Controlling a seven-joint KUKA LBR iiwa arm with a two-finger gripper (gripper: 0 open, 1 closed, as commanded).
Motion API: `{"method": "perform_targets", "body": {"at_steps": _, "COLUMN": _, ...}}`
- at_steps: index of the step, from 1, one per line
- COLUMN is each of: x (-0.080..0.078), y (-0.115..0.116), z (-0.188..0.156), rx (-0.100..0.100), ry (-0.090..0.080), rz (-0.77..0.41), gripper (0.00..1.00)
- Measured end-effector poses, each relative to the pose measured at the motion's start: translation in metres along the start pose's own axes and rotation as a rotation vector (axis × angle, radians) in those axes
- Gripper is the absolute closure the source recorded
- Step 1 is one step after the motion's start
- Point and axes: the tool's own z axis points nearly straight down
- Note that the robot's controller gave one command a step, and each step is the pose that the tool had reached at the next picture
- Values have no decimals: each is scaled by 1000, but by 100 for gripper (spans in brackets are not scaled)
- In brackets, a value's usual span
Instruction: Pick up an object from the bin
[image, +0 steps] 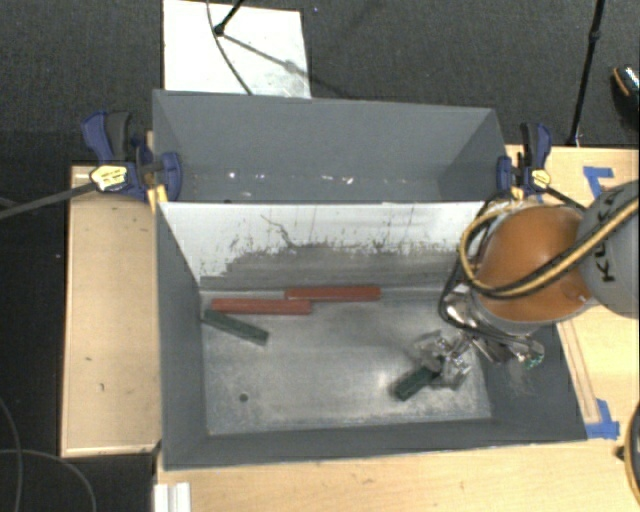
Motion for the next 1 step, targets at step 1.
{"method": "perform_targets", "body": {"at_steps": 1, "x": -12, "y": 8, "z": -150, "rx": 8, "ry": -8, "rz": -117, "gripper": 100}}
